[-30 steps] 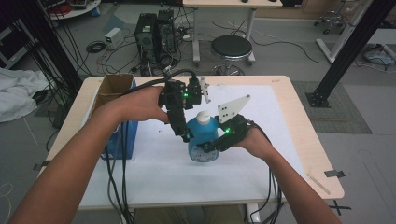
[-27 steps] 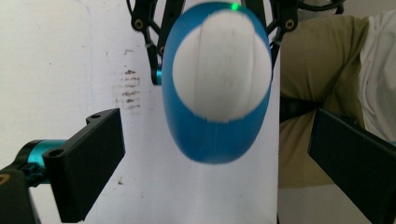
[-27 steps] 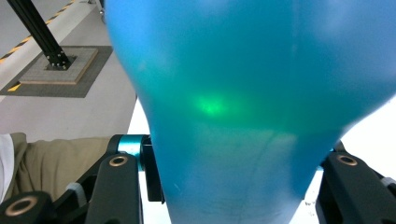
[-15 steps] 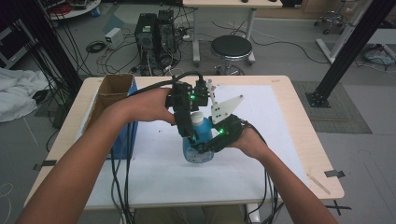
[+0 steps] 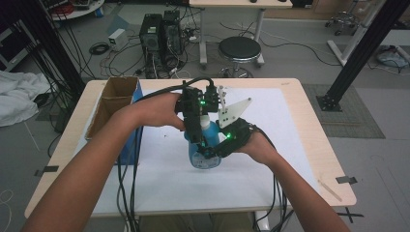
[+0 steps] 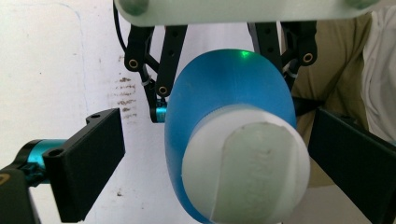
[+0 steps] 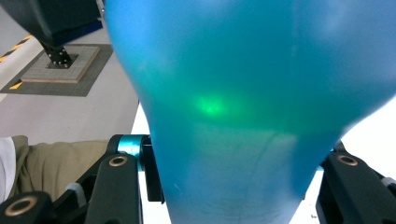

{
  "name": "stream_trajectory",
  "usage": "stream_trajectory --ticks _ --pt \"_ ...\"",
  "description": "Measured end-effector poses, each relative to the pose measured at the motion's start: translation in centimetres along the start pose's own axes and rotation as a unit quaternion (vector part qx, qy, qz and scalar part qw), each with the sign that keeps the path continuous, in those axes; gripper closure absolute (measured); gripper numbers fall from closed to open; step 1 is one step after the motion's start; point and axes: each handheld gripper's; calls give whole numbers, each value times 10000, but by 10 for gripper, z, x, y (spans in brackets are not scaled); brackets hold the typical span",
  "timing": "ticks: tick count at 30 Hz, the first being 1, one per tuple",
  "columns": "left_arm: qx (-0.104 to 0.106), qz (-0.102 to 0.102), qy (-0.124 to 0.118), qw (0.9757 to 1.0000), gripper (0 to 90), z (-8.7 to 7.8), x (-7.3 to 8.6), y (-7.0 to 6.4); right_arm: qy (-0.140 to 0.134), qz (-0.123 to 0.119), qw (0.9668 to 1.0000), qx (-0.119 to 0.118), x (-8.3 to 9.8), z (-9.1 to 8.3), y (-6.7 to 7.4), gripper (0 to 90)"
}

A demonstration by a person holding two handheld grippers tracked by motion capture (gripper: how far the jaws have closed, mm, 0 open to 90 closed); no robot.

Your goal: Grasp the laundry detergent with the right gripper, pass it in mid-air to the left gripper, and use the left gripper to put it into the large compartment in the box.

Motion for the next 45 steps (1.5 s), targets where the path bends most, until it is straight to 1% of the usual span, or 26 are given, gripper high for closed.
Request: stream_trajectory --ticks 6,9,10,11,16,19,27,33,38,39,40,43,45 --pt "-34 33 30 10000 40 3 1 1 -14 -15 10000 9 0 0 0 457" --pt "-5 36 57 10000 40 6 1 1 -15 -9 10000 7 -1 0 0 457" --pt "20 52 55 10000 82 7 1 1 -18 -2 10000 14 -1 0 0 457" --pt "37 56 51 10000 95 7 1 1 -20 4 10000 16 -1 -1 0 457" --pt "1 37 21 10000 96 8 1 2 -10 3 10000 35 -1 -2 1 457" --pt "1 91 -3 10000 141 7 1 2 -16 -4 10000 35 -1 -2 1 457" --pt "-16 86 37 10000 141 8 1 1 -40 15 10000 19 -3 -1 2 457" --pt "39 146 12 9999 208 8 1 0 -45 23 10000 32 -3 -2 2 457" --pt "60 174 11 9998 213 8 0 0 -44 16 10000 58 -3 -2 2 457" --pt "72 224 -11 9997 239 8 -1 -1 -45 12 10000 61 -3 -2 2 457" --pt "69 228 -24 9997 264 8 -1 -1 -55 -9 10000 75 -3 -2 2 457" --pt "89 222 -37 9997 268 7 -1 -1 -63 -14 10000 74 -4 -2 2 457" --pt "101 254 -28 9996 297 8 -1 -2 -50 3 10000 62 -4 -1 2 457"
Point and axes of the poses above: each handheld gripper's, and its own axes: z roughly forward along the jaws, x roughly out of its underside, y roughly to its left
